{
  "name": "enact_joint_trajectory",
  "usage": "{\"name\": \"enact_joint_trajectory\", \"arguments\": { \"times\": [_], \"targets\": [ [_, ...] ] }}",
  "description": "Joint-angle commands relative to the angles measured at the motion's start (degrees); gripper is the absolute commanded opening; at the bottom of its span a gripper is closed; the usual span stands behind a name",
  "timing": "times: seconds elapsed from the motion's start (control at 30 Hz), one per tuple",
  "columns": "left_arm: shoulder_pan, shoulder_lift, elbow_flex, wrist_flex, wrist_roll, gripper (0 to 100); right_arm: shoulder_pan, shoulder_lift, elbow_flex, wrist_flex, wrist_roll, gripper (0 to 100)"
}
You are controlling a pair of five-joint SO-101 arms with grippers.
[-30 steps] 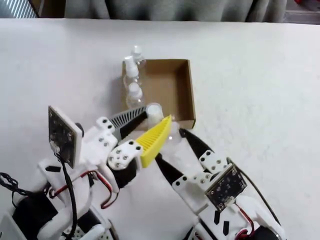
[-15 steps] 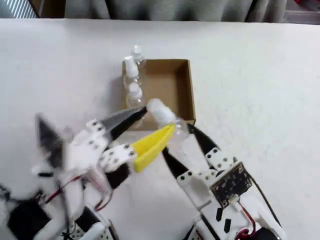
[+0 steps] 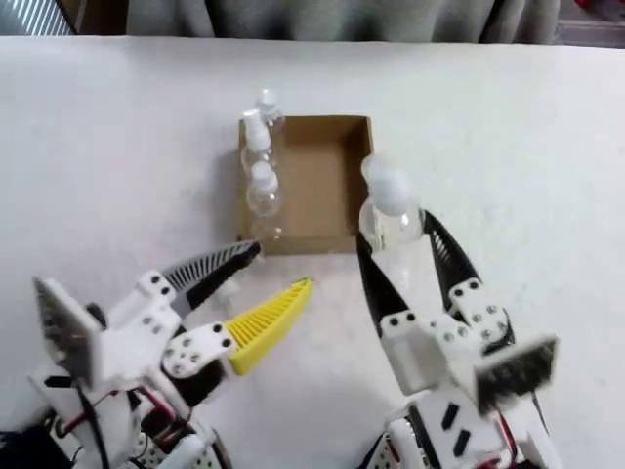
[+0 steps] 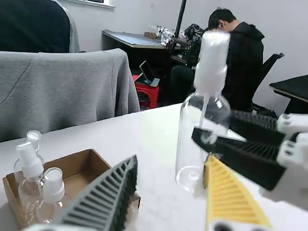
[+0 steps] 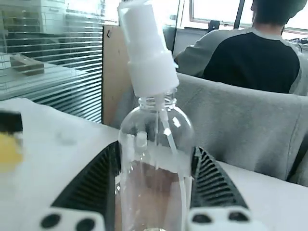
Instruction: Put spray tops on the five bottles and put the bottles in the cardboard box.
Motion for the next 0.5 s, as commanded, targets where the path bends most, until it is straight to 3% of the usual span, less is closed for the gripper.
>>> {"name": "enact_joint_trajectory", "arguments": {
  "times": [0.0, 0.13, 0.47],
  "targets": [
    [-0.8, -3.3, 4.4, -2.7, -1.2, 20, 0.7, 6.2, -6.9, -1.5, -1.1, 1.5],
    [-0.5, -9.6, 10.3, -7.6, -1.1, 2, 0.3, 14.1, -13.2, -1.5, -1.1, 1.5],
    [3.5, -15.7, 25.5, -16.0, -1.0, 2, -0.3, 29.6, -24.3, -1.5, -13.0, 1.5]
  ]
}}
